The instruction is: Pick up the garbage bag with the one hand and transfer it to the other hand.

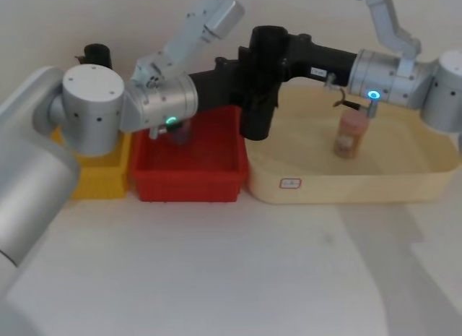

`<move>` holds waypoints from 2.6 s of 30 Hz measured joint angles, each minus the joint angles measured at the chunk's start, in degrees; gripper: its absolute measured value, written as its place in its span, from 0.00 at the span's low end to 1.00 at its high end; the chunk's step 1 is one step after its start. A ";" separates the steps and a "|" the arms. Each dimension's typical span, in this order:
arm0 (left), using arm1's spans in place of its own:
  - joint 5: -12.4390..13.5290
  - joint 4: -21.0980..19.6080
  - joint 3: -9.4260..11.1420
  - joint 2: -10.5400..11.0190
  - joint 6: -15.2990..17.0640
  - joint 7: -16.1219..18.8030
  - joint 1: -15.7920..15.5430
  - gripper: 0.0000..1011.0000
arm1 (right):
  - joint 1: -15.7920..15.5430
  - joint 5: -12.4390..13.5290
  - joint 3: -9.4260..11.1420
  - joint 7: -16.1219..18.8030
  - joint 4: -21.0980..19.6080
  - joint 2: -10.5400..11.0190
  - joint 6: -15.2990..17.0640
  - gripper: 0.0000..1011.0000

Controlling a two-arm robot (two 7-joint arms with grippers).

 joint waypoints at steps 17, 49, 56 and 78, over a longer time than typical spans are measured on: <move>0.00 0.00 0.00 0.00 0.00 -0.01 0.00 0.40 | 0.00 0.00 0.00 -0.02 0.00 0.00 0.00 0.53; 0.00 0.00 0.00 0.00 0.00 -0.06 0.00 0.97 | -1.28 -1.89 0.09 -7.10 -4.36 1.42 1.19 0.53; 0.00 0.00 0.00 0.00 0.01 -0.04 0.01 0.99 | -2.42 -3.56 0.54 -12.69 -7.31 2.16 2.68 0.53; 0.00 0.01 0.00 0.00 0.01 0.00 0.00 0.99 | -5.28 -9.78 2.77 -31.76 -13.33 2.13 9.22 0.75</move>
